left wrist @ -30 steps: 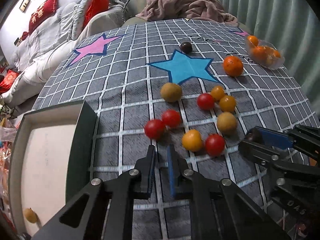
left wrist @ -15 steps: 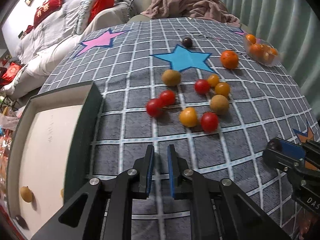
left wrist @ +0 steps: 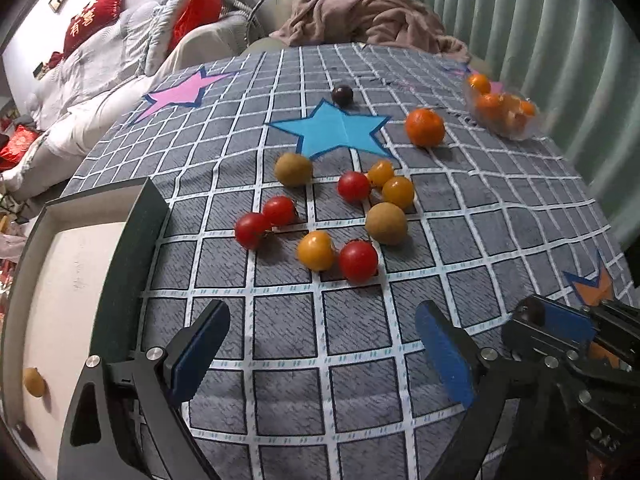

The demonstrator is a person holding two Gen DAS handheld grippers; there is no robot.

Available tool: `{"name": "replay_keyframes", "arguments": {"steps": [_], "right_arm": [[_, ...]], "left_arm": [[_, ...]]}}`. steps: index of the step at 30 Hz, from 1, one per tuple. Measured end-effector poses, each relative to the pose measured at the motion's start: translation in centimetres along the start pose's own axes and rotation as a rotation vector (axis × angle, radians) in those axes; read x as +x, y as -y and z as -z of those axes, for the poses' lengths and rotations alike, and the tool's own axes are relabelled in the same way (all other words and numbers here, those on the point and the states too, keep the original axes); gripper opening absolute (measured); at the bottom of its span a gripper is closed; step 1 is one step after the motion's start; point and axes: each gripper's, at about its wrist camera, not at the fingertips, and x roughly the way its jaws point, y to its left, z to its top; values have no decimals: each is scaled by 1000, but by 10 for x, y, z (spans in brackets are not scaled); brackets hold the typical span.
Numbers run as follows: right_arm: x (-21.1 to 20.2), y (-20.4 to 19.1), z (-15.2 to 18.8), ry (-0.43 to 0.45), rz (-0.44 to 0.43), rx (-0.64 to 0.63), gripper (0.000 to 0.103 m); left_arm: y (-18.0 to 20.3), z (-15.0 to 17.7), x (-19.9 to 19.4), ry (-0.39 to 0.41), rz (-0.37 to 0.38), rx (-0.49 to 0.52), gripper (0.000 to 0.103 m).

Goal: Organize fruits
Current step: 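Grasp a red cherry tomato with the left gripper while the right grasps a dark plum, then carry the red cherry tomato and dark plum over the white tray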

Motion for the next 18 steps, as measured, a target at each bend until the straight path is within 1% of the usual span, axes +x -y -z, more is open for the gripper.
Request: {"name": "replay_keyframes", "arguments": {"steps": [3,5,6,7,8,9,10,11,12,18], "right_arm": [[-3,2,1,6,0,4,29],[-4,4,2,8,3,7,29],[-5,5,2,9,4,10,29],[-6,7,2,9,5,14,29],[-6,8,3,9,6,20,29],[-7,9,4,8,5,26,29],[-7,10,4,9,5,29,29],[-8,11,5,10,6,31,29],[-8,11,5,10,6,32,29],[-11,10,11,13,8,32,29]], "left_arm": [[6,-4,7,-14,-9,-7,94],[11,-8,13,-33,-9,-15,77],[12,-10,13,-32,-2,-27,77],[13,-12,14,-39,-4,-37,72],[15,-15,15,-39,2,-50,62],[16,-17,15,-38,0,-50,57],[18,-18,15,-36,3,-47,44],[20,-18,14,-34,17,-39,26],[22,-18,13,-33,20,-28,23],[16,0,1,-30,39,0,23]]}}
